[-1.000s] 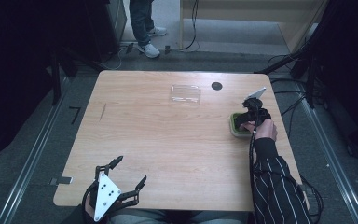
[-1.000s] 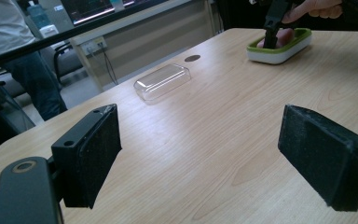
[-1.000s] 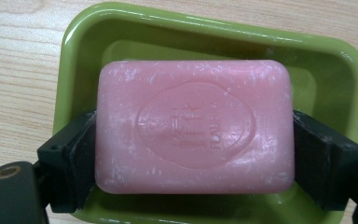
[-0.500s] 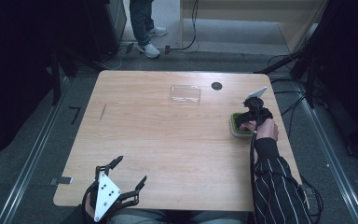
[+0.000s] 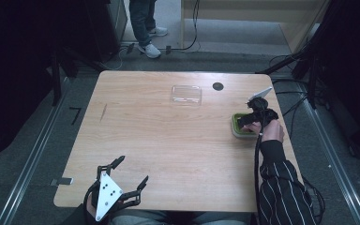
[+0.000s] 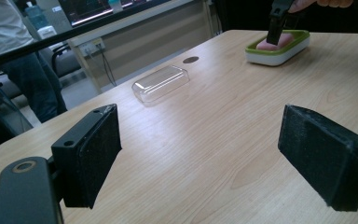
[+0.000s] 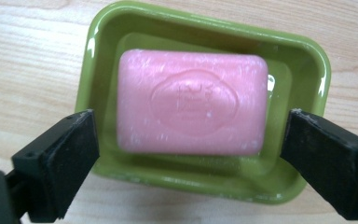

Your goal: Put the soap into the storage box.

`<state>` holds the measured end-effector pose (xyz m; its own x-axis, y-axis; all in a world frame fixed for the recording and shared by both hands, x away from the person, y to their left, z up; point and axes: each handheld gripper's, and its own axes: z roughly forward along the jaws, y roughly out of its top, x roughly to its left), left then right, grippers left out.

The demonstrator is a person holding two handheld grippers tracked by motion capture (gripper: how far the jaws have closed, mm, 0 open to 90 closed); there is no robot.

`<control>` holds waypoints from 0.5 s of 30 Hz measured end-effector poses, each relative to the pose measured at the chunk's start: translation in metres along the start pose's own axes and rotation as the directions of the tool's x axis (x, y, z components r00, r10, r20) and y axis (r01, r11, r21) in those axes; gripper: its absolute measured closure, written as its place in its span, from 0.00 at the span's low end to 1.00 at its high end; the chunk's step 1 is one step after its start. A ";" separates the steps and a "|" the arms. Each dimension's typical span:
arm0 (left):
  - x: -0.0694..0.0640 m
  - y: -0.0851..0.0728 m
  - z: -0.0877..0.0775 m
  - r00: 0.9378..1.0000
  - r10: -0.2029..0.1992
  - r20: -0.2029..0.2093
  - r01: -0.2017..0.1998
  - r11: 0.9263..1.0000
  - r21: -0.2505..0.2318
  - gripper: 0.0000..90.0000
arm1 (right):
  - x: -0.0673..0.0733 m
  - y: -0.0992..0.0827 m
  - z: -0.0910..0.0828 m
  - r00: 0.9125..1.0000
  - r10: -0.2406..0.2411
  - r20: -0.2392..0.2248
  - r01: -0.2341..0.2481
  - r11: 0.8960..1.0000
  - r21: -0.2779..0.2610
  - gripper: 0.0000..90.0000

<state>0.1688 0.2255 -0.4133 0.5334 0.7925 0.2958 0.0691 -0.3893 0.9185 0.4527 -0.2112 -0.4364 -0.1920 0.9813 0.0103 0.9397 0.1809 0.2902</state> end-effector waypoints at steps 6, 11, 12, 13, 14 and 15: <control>-0.001 0.001 0.004 1.000 0.005 0.014 -0.005 1.000 -0.002 0.15 | -0.001 -0.011 -0.011 1.000 -0.026 -0.017 0.026 1.000 0.004 0.01; -0.001 0.002 0.005 1.000 0.005 0.022 -0.005 1.000 -0.007 0.15 | -0.002 -0.021 -0.021 0.998 -0.047 -0.030 0.047 0.999 0.001 0.00; -0.001 0.002 0.006 1.000 0.004 0.022 -0.004 1.000 -0.008 0.15 | -0.002 -0.023 -0.023 0.998 -0.051 -0.030 0.052 0.999 0.001 0.00; -0.001 0.002 0.006 1.000 0.004 0.023 -0.004 1.000 -0.008 0.15 | -0.001 -0.024 -0.025 0.998 -0.057 -0.032 0.057 0.998 0.003 0.00; -0.001 0.002 0.006 1.000 0.006 0.023 -0.005 1.000 -0.006 0.15 | 0.000 -0.026 -0.026 0.997 -0.060 -0.037 0.060 0.998 0.003 0.00; -0.001 0.002 0.006 1.000 0.005 0.023 -0.005 1.000 -0.007 0.15 | 0.001 -0.028 -0.028 0.997 -0.065 -0.039 0.065 0.998 0.002 0.00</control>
<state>0.1735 0.2210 -0.4133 0.5529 0.7796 0.2942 0.0609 -0.3899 0.9188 0.4186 -0.2175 -0.4180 -0.2632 0.9643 0.0285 0.9259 0.2442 0.2881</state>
